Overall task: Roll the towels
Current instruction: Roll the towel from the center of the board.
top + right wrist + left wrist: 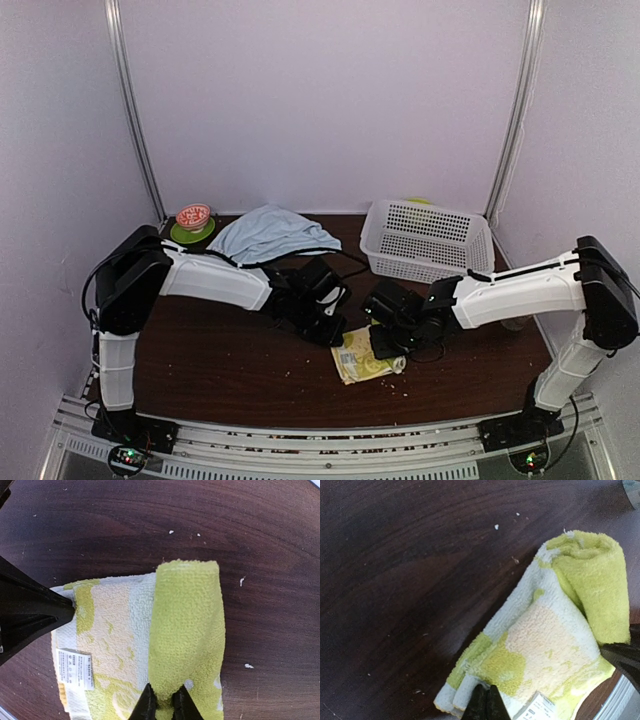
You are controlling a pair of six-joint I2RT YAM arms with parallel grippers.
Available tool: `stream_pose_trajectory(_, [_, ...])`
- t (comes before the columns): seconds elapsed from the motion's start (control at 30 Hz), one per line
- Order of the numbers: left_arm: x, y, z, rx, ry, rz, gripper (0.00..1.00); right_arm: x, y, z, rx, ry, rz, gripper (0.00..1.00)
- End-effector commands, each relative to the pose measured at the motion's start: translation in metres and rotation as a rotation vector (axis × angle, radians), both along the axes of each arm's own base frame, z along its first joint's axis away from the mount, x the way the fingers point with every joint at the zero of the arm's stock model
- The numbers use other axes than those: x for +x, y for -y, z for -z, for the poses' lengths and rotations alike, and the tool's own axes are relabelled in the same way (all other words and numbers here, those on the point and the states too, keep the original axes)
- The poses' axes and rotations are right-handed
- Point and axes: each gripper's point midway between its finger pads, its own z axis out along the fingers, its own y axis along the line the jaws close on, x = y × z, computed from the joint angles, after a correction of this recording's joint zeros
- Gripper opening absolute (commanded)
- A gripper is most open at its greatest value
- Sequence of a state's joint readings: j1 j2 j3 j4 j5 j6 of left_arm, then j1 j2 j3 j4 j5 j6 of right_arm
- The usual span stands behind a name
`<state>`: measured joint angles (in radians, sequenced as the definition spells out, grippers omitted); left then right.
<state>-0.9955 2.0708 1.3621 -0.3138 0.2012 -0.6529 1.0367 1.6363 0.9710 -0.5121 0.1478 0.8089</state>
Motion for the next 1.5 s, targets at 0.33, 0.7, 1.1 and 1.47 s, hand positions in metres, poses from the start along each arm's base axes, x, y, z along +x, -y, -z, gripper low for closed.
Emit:
stream_pose_trajectory(0.33, [-0.006,-0.022,0.001,0.064,-0.014,-0.012,0.01,-0.013,-0.024,0.007,0.174,-0.044,-0.051,0.28])
stream_pose_trajectory(0.7, [-0.002,-0.017,-0.078,-0.035,0.07,0.004,0.02,-0.024,-0.026,0.025,0.265,-0.057,-0.107,0.47])
stream_pose_trajectory(1.1, [0.011,0.044,-0.094,-0.229,0.012,0.027,0.03,-0.036,-0.016,0.038,0.303,-0.048,-0.149,0.61])
stream_pose_trajectory(1.47, [0.014,0.07,-0.076,-0.264,-0.04,0.059,0.03,-0.036,-0.014,0.039,0.292,-0.039,-0.156,0.64])
